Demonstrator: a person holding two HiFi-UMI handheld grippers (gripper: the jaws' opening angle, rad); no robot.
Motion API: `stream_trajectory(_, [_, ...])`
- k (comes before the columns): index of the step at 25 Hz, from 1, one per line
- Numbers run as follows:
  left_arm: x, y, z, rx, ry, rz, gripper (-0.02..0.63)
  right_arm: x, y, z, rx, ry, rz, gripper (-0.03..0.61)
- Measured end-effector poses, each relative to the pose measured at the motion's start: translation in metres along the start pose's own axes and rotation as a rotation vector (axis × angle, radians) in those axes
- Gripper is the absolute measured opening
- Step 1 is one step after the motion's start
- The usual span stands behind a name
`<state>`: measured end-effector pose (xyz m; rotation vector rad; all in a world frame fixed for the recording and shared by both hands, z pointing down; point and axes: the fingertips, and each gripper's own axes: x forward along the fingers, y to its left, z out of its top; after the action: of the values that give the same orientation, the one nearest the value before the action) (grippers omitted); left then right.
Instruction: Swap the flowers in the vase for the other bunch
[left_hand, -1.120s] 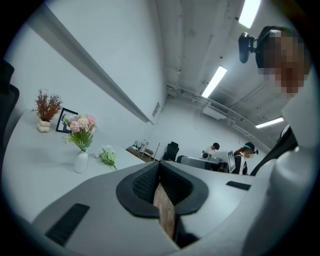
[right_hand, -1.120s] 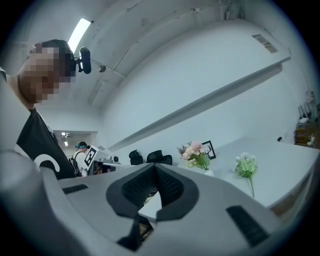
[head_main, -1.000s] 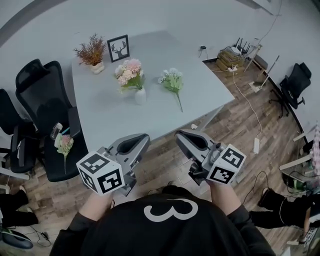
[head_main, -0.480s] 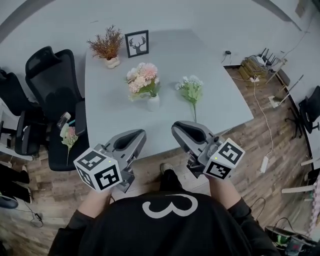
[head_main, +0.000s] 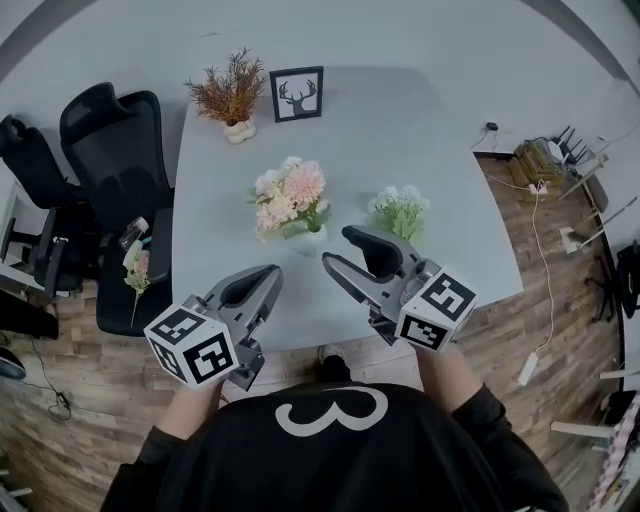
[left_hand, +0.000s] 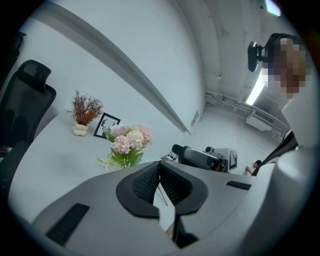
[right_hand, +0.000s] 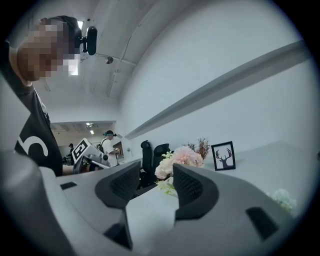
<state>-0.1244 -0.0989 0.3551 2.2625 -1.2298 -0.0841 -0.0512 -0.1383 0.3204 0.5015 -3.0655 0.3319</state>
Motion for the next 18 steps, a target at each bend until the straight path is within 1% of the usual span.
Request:
stream_trajectory(3, [0.006, 0.014, 0.002, -0.030, -0.007, 0.044, 0.012, 0.015, -0.019, -0.002, -0.016, 0.028, 0.012, 0.240])
stream_trajectory(7, [0.005, 0.030, 0.005, -0.057, -0.028, 0.112, 0.012, 0.036, -0.041, -0.014, -0.109, 0.084, -0.006, 0.362])
stream_trajectory(8, [0.005, 0.033, 0.006, -0.063, -0.033, 0.128, 0.012, 0.042, -0.045, -0.019, -0.134, 0.101, -0.007, 0.379])
stream_trajectory(10, [0.004, 0.039, 0.007, -0.074, -0.043, 0.156, 0.012, 0.054, -0.052, -0.026, -0.153, 0.121, 0.000, 0.393])
stream_trajectory(14, [-0.002, 0.050, 0.009, -0.090, -0.071, 0.213, 0.012, 0.075, -0.065, -0.031, -0.147, 0.134, 0.021, 0.403])
stream_trajectory(18, [-0.012, 0.061, 0.006, -0.119, -0.104, 0.277, 0.012, 0.092, -0.078, -0.042, -0.192, 0.180, 0.004, 0.403])
